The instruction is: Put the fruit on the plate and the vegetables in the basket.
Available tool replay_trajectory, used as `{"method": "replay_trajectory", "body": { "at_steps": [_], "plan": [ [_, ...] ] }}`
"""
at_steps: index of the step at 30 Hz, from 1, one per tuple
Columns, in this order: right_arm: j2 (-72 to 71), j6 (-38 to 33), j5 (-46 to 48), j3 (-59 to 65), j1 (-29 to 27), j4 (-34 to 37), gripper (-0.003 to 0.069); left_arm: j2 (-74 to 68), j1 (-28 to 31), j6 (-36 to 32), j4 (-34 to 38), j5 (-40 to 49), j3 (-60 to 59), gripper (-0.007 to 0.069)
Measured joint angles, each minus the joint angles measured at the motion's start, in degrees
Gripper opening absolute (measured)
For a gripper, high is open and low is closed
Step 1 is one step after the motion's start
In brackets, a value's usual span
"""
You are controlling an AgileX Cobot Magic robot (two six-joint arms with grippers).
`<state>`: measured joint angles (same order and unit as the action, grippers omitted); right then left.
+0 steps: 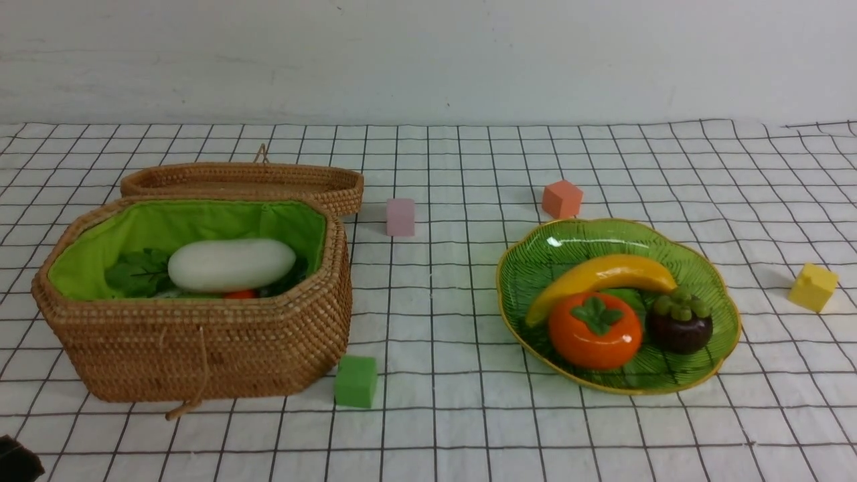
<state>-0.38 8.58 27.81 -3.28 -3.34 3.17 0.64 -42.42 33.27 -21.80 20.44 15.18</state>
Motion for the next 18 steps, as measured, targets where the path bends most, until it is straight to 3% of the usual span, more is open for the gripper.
{"method": "replay_trajectory", "body": {
  "at_steps": [7, 18],
  "plan": [
    [-0.25, -8.58, -4.3, 3.84, -0.86, 6.91, -0.0008, 0.0, 0.0, 0.0, -0.07, 0.0, -0.09, -0.0005],
    [-0.25, -9.25, -4.35, 3.89, -0.86, 8.89, -0.0008, 0.0, 0.0, 0.0, -0.11, 0.0, -0.09, -0.0001]
  ]
}}
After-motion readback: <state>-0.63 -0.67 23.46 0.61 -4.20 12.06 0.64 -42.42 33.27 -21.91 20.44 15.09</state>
